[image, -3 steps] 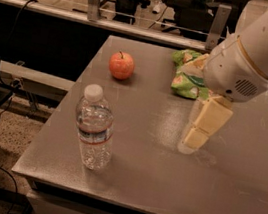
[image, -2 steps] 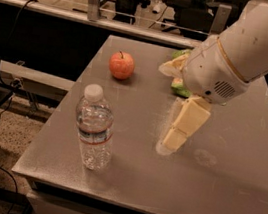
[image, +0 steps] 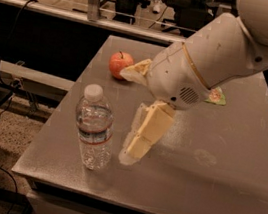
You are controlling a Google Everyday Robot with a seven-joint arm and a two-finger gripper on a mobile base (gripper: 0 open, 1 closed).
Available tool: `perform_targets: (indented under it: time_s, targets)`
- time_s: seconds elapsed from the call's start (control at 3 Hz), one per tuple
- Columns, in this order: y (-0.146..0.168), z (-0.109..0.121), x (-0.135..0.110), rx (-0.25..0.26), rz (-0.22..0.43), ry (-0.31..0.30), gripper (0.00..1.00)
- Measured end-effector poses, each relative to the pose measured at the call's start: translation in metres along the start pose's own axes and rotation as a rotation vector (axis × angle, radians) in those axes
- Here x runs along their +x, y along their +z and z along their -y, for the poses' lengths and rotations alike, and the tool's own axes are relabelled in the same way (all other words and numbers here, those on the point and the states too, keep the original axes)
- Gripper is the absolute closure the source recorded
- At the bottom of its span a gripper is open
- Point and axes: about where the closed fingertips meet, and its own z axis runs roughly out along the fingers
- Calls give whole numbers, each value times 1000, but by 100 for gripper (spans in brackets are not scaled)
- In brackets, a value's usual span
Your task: Pick water bottle
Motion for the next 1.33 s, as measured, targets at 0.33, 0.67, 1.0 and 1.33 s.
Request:
perform_targets:
  time_s: [0.33,0.67,1.0,1.33]
  targets:
    - [27,-12,-16,-63,50,-23,0]
    - [41,-13,-20,-86,65,-30,0]
    - [48,-9,-22,-93,80,-23,18]
    - [47,-3,-23,-93,103,-14,41]
